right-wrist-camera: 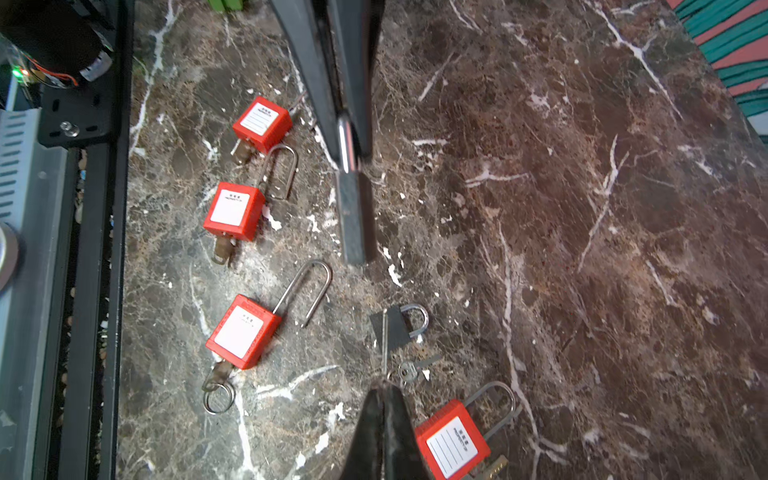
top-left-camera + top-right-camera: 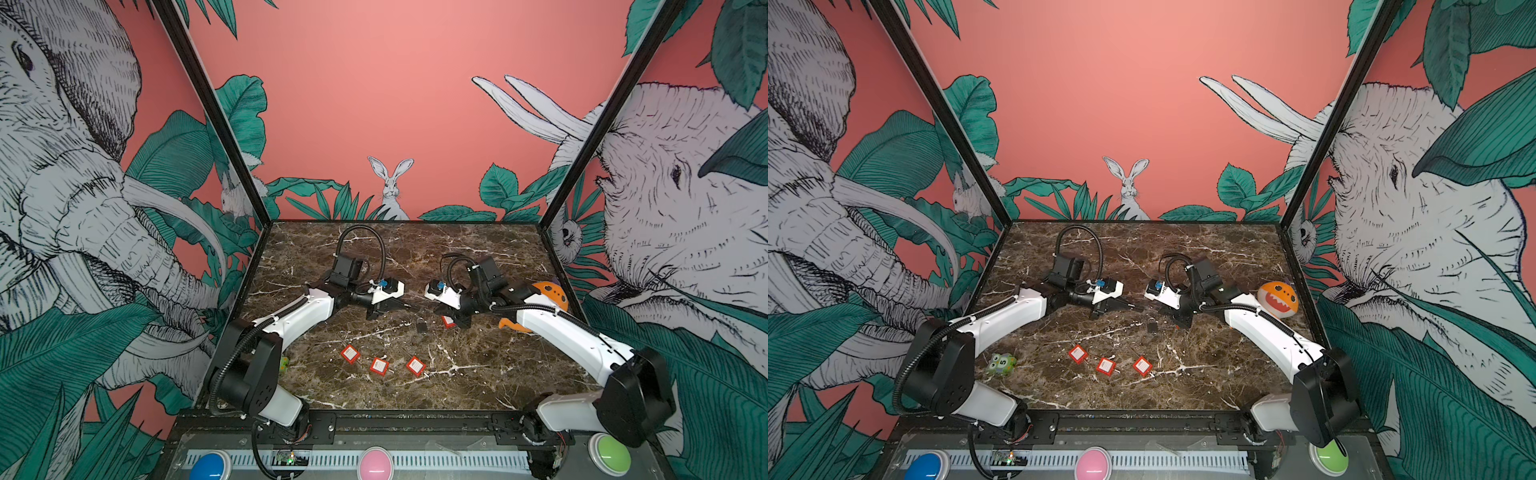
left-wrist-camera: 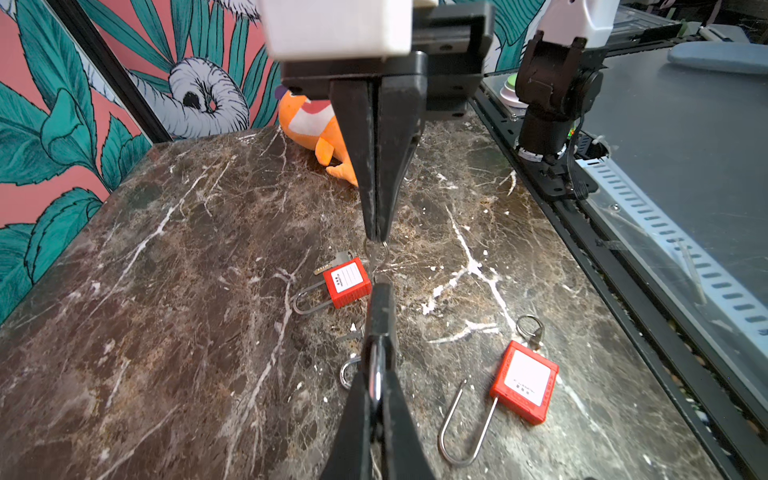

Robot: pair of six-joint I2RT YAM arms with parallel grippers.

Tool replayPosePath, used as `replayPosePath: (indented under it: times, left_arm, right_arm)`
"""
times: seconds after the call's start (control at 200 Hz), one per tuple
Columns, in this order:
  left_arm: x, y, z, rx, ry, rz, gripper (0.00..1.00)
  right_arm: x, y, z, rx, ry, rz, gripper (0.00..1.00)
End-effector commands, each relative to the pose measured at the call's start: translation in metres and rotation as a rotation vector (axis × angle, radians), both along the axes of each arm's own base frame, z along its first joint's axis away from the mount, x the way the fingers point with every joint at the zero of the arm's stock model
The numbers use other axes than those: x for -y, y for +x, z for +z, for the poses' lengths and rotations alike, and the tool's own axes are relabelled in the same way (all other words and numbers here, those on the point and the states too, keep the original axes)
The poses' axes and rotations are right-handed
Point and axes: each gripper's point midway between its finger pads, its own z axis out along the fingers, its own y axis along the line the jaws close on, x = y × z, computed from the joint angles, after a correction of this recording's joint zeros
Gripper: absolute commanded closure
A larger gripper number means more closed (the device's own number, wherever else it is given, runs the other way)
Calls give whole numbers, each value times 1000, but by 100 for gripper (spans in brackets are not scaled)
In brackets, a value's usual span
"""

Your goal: Lock with the key

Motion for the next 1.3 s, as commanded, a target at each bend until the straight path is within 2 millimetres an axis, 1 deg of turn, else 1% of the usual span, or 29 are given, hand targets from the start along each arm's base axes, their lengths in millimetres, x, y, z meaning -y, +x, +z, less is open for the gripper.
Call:
replayPosePath:
  times: [0.0, 0.05, 0.16, 0.295, 0.395, 0.455, 0.545, 0.64, 0.655, 0.7, 0.825, 0.97, 1.146, 1.231, 1.296]
  left_arm:
    - [-6, -7, 12, 31, 22, -25, 100]
    - [-9, -9, 8, 18, 62, -36, 100]
    - [-20, -17, -3, -27, 184, -76, 100]
    - [-33, -26, -14, -113, 339, -126, 100]
    - [-42, -30, -28, -152, 478, -157, 100]
    - [-44, -32, -35, -154, 562, -182, 100]
    - [-41, -31, -42, -157, 627, -196, 100]
    - [-36, -26, -50, -165, 674, -194, 100]
    - [-39, -23, -54, -157, 706, -184, 100]
    - [-38, -20, -60, -164, 741, -181, 100]
    - [-29, -14, -72, -192, 802, -179, 100]
    - [-27, -7, -88, -246, 874, -174, 100]
    - [-19, -4, -98, -256, 880, -176, 100]
    - [-17, 0, -103, -271, 889, -169, 100]
    - [-16, -2, -107, -299, 907, -185, 100]
  right_arm:
    - [11, 2, -3, 23, -28, -37, 100]
    - [14, 3, -8, 22, -39, -63, 100]
    - [20, 18, -12, 55, -16, -184, 100]
    - [21, 35, -7, 87, 76, -330, 100]
    - [28, 42, -9, 88, 108, -437, 100]
    - [31, 44, -8, 96, 134, -481, 100]
    - [33, 43, -6, 109, 171, -502, 100]
    - [35, 42, -6, 106, 194, -533, 100]
    - [36, 43, -7, 103, 197, -538, 100]
    - [35, 42, -7, 94, 209, -541, 100]
    - [33, 42, -9, 87, 222, -541, 100]
    - [32, 42, -9, 87, 222, -532, 100]
    - [30, 37, -14, 57, 228, -526, 100]
    - [32, 32, -18, 40, 224, -527, 100]
    - [36, 28, -21, 36, 207, -527, 100]
